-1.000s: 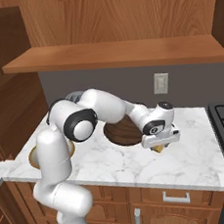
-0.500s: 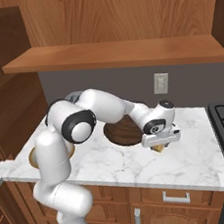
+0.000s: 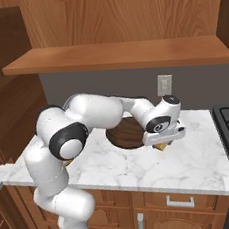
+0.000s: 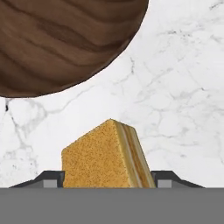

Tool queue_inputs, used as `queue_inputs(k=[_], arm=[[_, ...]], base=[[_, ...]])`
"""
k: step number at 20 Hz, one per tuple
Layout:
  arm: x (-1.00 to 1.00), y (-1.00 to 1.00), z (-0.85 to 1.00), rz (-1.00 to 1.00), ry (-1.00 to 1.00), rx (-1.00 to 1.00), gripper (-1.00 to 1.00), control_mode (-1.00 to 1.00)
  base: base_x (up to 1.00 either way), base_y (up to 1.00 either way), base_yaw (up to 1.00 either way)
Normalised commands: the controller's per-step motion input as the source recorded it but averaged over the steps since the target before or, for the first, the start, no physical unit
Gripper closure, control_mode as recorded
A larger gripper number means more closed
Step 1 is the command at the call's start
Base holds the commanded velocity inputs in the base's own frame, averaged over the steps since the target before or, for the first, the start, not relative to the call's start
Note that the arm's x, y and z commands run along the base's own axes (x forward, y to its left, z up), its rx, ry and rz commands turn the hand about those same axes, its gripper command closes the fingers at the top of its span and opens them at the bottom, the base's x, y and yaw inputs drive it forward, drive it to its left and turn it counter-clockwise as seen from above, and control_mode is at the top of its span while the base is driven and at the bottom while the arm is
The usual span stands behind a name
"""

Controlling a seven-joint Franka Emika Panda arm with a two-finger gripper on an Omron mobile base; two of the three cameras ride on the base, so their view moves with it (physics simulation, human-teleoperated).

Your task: Pick both bowls and place them on the counter. Then place the bread in one bowl and place the cake in the other bowl.

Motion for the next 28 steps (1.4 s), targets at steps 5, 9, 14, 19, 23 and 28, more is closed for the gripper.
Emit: queue_inputs(k=[5, 9, 14, 19, 23, 28], arm=[[-0.35, 0.39, 0.31, 0.0, -0.14, 0.01, 1.0, -1.0], [-0.27, 0.4, 0.41, 0.0, -0.15, 0.0, 1.0, -1.0], [-0.09, 0.48, 0.44, 0.0, -0.11, 0.0, 1.0, -1.0], [0.06, 0.47, 0.46, 0.0, -0.01, 0.0, 1.0, -1.0], [0.13, 0.5, 0.32, -0.02, 0.0, 0.0, 1.0, -1.0], [0.26, 0.49, -0.02, -0.11, -0.06, 0.0, 1.0, -1.0]], base=[[0.0, 0.0, 0.0], [0.0, 0.0, 0.0], [0.0, 0.0, 0.0], [0.0, 0.0, 0.0], [0.0, 0.0, 0.0], [0.0, 0.0, 0.0]])
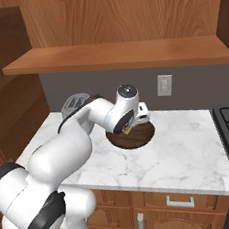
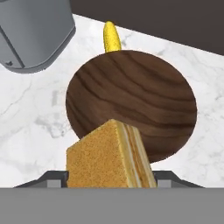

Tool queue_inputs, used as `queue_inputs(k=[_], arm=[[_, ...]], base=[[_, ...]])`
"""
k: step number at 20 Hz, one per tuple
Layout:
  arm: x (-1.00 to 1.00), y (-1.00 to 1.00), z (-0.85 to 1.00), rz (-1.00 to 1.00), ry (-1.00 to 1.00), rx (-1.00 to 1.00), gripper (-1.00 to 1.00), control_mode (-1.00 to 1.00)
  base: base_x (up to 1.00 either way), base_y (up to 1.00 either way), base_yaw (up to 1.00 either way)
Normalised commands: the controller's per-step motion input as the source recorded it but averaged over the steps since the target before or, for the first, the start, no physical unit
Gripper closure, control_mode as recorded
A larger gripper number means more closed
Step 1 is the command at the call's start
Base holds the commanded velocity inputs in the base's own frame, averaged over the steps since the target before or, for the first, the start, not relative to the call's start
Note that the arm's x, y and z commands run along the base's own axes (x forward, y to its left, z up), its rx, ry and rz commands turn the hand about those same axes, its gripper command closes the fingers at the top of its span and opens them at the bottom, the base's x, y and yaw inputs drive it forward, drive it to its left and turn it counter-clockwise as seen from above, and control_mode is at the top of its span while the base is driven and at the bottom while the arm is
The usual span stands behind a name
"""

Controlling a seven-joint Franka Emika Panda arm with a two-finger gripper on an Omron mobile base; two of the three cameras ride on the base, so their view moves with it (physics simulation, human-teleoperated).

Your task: Pick both bowls and place them on the counter. Then place the bread in one bowl and place the cake in the other bowl.

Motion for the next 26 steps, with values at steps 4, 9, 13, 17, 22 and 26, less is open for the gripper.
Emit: queue_inputs(k=[4, 9, 13, 17, 22, 26], arm=[[0.34, 0.36, -0.25, -0.15, -0.03, 0.0, 1.0, -1.0], [0.18, 0.18, -0.24, -0.13, 0.02, 0.0, 1.0, -1.0], [0.31, 0.01, -0.26, -0.11, 0.04, 0.0, 1.0, -1.0], [0.37, 0.0, -0.16, -0.06, 0.05, 0.0, 1.0, -1.0], [0.35, 0.0, -0.07, -0.02, 0.1, 0.0, 1.0, -1.0], [0.3, 0.0, -0.2, 0.0, 0.14, 0.0, 1.0, -1.0]], base=[[0.0, 0.0, 0.0], [0.0, 0.0, 0.0], [0.0, 0.0, 0.0], [0.0, 0.0, 0.0], [0.0, 0.0, 0.0], [0.0, 0.0, 0.0]])
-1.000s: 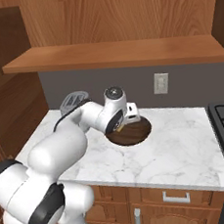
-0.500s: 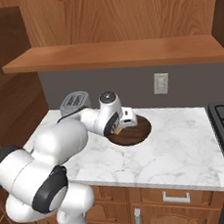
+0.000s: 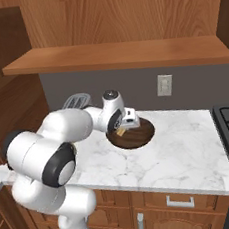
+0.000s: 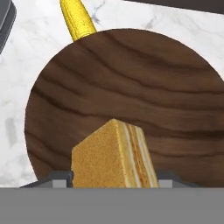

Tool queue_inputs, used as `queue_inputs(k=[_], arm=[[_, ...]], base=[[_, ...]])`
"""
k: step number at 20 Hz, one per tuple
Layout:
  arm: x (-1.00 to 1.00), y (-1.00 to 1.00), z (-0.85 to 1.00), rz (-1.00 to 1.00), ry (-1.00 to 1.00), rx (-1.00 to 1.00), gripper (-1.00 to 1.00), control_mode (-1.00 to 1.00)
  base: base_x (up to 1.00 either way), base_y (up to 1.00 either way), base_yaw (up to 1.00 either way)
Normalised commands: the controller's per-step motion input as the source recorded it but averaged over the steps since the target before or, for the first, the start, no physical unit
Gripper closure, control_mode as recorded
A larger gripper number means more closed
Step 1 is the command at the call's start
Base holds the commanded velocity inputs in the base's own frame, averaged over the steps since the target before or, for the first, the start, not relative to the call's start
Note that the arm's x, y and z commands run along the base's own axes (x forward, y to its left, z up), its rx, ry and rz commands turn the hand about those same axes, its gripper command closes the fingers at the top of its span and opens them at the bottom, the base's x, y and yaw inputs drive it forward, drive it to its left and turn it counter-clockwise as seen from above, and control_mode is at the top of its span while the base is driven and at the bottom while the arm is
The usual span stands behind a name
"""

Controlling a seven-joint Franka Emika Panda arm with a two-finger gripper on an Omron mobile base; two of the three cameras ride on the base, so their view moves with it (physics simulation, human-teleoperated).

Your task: Pick both bowls and place them on the counter. Then place the bread in one bowl and place the cake in the other bowl.

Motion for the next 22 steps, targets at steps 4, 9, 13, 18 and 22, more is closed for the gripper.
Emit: queue_inputs(k=[4, 9, 13, 18, 22], arm=[[0.25, -0.06, -0.22, 0.0, 0.09, 0.0, 1.0, -1.0], [0.13, -0.14, -0.25, 0.0, 0.05, 0.0, 1.0, -1.0], [0.04, -0.12, -0.28, 0.0, 0.04, 0.0, 1.0, -1.0], [0.04, -0.05, -0.31, 0.0, 0.05, 0.0, 1.0, -1.0], [0.17, 0.0, -0.26, 0.0, 0.04, 0.0, 1.0, -1.0]], base=[[0.0, 0.0, 0.0], [0.0, 0.0, 0.0], [0.0, 0.0, 0.0], [0.0, 0.0, 0.0], [0.0, 0.0, 0.0]])
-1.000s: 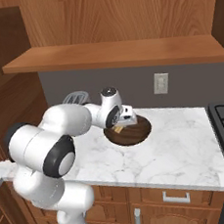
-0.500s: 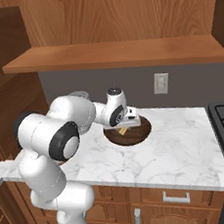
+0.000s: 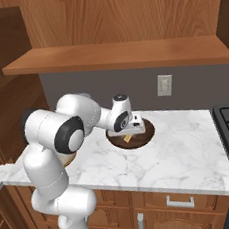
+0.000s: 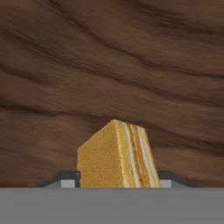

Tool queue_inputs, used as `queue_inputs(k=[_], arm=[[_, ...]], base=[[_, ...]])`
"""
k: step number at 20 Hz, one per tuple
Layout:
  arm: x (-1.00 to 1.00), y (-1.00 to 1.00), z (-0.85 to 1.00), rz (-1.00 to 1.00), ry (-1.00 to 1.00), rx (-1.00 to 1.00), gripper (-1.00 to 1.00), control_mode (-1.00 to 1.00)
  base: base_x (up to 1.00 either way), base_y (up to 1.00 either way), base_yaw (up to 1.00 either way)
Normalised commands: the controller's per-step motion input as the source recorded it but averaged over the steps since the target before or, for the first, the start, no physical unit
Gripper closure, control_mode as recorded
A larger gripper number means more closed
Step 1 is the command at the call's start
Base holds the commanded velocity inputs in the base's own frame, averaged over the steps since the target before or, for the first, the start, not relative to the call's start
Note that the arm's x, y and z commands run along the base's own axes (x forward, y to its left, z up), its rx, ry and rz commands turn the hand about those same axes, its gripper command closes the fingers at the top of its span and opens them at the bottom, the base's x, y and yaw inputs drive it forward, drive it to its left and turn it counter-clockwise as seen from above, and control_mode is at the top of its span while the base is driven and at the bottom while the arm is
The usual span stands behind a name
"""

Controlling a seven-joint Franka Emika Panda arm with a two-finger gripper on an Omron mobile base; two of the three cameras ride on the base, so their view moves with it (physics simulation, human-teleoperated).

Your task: Pick both bowls and place them on the counter. Then place the bread in one bowl and place the cake in the other bowl.

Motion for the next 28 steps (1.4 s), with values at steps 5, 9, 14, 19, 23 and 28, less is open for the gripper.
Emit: queue_inputs(k=[5, 9, 14, 19, 23, 28], arm=[[0.24, 0.0, -0.25, 0.0, 0.03, 0.0, 1.0, -1.0], [0.22, 0.0, -0.2, 0.0, 0.03, 0.01, 1.0, -1.0], [0.02, 0.0, -0.16, 0.0, 0.01, 0.0, 1.0, -1.0], [-0.08, 0.02, -0.05, 0.0, 0.0, 0.0, -1.0, -1.0], [-0.19, 0.0, 0.05, 0.0, 0.0, 0.0, -1.0, -1.0], [-0.27, 0.0, 0.2, 0.0, 0.0, 0.01, -1.0, -1.0]], base=[[0.0, 0.0, 0.0], [0.0, 0.0, 0.0], [0.0, 0.0, 0.0], [0.0, 0.0, 0.0], [0.0, 0.0, 0.0], [0.0, 0.0, 0.0]])
